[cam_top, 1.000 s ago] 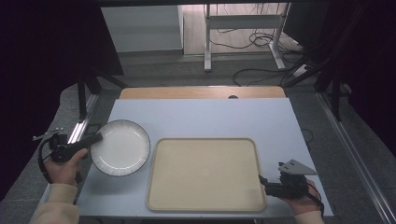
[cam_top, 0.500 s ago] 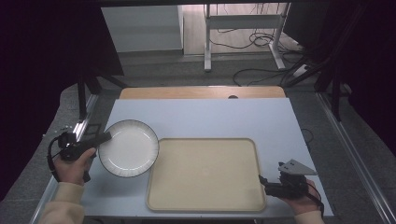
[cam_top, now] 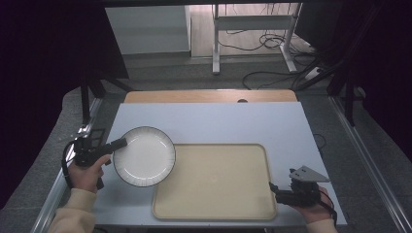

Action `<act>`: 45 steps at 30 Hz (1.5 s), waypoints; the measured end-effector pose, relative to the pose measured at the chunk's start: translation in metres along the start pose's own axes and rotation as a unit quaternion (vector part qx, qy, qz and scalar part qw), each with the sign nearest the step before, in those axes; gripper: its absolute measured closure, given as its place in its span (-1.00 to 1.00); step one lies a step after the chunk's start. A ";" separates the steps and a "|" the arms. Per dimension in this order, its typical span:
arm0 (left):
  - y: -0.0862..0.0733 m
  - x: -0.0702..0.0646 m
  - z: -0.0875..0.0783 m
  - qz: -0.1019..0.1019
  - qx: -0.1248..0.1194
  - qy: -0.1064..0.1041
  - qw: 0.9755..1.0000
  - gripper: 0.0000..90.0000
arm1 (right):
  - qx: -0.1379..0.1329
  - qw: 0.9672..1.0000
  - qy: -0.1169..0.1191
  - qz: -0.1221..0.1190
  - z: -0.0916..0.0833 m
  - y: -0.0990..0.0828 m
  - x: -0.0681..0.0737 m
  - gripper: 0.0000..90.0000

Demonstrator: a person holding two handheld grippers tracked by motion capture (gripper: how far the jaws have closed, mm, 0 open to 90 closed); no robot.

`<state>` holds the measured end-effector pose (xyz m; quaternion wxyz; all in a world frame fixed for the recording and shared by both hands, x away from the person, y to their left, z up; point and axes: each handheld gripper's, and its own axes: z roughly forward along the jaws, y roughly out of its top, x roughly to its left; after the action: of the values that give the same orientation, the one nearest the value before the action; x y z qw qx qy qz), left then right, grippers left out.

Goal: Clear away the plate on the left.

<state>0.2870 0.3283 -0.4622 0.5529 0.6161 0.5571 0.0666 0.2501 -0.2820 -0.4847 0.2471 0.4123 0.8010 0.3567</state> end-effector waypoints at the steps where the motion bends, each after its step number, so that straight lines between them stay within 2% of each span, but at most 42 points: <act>1: 0.000 -0.001 0.001 0.002 0.000 0.000 1.000 0.79 | 0.000 1.000 0.000 0.000 0.000 0.000 0.000 -0.70; 8: 0.000 -0.005 0.002 0.001 -0.006 -0.010 1.000 0.79 | 0.000 1.000 0.001 0.000 0.000 0.000 0.000 -0.70; 28: -0.003 -0.020 0.015 0.016 0.013 -0.023 1.000 0.79 | 0.002 1.000 0.002 -0.001 0.001 0.000 0.000 -0.70; 35: -0.003 -0.024 0.018 0.011 0.019 -0.035 0.999 0.78 | 0.003 1.000 0.002 -0.002 0.001 -0.001 -0.001 -0.70; 45: -0.004 -0.032 0.024 0.019 0.026 -0.041 0.999 0.78 | 0.003 1.000 0.003 -0.002 0.001 -0.001 -0.001 -0.70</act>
<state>0.2896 0.2883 -0.4573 0.5578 0.6426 0.5239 0.0375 0.2507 -0.2829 -0.4856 0.2444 0.4101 0.8037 0.3551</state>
